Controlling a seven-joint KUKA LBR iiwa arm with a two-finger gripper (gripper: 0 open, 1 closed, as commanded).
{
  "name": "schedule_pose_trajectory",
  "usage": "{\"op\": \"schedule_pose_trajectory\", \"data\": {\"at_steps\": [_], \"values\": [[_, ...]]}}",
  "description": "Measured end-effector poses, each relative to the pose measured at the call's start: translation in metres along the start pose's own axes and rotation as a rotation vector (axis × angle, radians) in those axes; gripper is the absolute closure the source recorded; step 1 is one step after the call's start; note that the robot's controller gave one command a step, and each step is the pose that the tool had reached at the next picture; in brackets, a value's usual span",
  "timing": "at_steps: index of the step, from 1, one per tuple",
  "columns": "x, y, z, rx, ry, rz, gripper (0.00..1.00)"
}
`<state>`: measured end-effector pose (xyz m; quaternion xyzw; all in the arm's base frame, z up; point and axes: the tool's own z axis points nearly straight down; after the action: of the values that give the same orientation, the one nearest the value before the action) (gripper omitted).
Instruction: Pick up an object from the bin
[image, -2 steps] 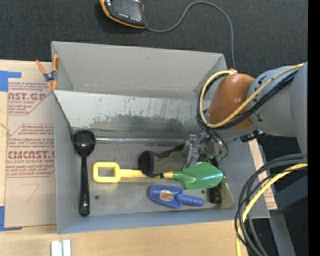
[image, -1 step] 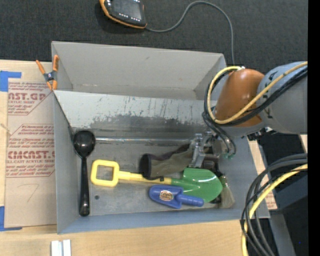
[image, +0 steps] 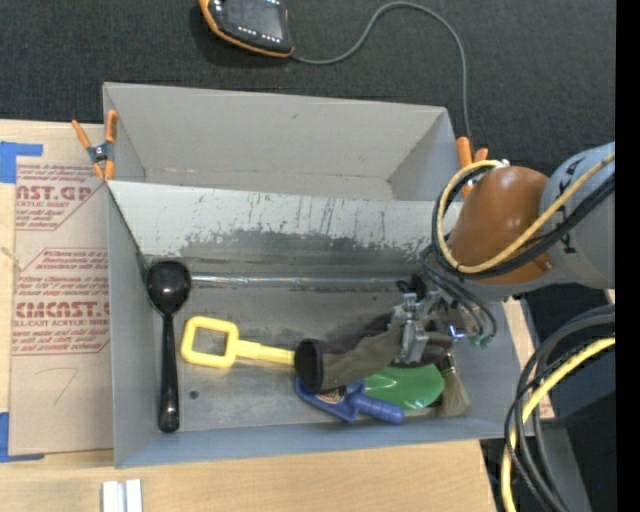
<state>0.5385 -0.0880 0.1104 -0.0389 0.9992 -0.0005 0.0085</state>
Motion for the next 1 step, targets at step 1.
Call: {"op": "schedule_pose_trajectory", "data": {"at_steps": [1], "values": [[-0.0243,0.0004,-0.1056,0.001,-0.007,0.078,1.0]]}}
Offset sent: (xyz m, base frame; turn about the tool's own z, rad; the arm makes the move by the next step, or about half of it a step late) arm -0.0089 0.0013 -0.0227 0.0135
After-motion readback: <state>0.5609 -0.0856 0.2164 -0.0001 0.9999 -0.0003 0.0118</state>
